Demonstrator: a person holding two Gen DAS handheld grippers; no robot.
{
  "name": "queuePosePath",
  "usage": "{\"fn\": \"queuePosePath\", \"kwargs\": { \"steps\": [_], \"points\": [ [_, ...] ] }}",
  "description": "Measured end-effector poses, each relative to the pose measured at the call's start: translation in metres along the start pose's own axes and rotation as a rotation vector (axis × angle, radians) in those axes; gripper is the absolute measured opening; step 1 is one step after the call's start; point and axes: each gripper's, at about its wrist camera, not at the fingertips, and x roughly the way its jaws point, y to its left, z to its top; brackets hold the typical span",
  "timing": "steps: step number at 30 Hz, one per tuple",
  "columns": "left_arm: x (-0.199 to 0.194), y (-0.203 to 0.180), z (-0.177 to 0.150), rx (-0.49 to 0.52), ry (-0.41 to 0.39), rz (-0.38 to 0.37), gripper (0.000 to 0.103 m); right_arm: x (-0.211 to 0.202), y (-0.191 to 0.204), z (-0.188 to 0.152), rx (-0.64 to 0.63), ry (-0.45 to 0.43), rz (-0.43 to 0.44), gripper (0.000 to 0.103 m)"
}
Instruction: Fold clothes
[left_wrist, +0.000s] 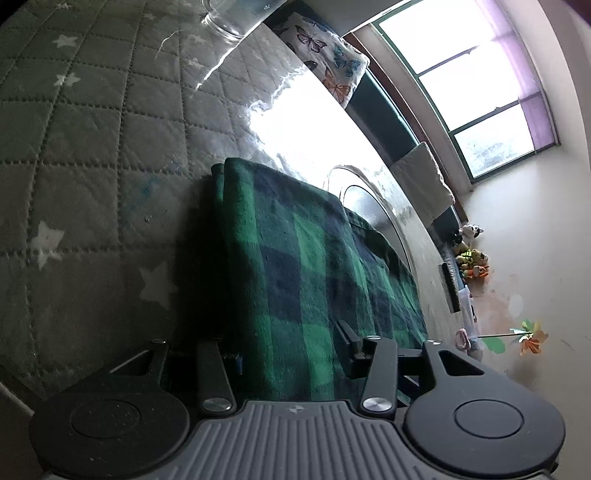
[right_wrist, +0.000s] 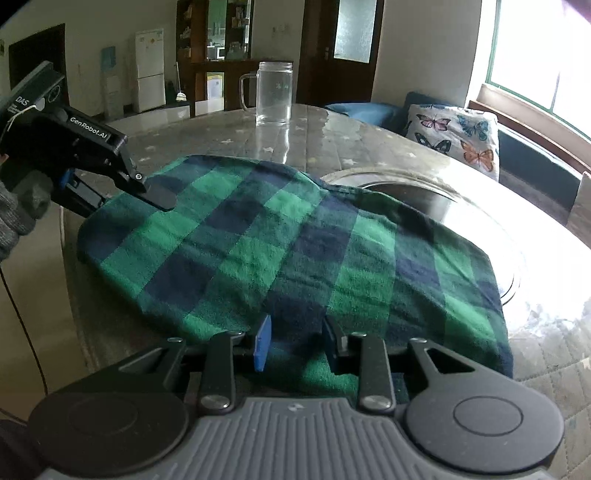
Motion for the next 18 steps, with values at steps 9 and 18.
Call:
{"fn": "queuePosePath", "kwargs": {
  "steps": [9,18],
  "points": [
    [-0.015,-0.020,-0.001,-0.026,-0.028,-0.056,0.011,0.009,-0.008,0.011,0.016,-0.042,-0.032,0.029],
    [-0.010,-0.096,0.012,0.018,-0.032,-0.114,0.010,0.015,-0.017,0.000,0.053,-0.056,0.013,0.029]
  ]
}}
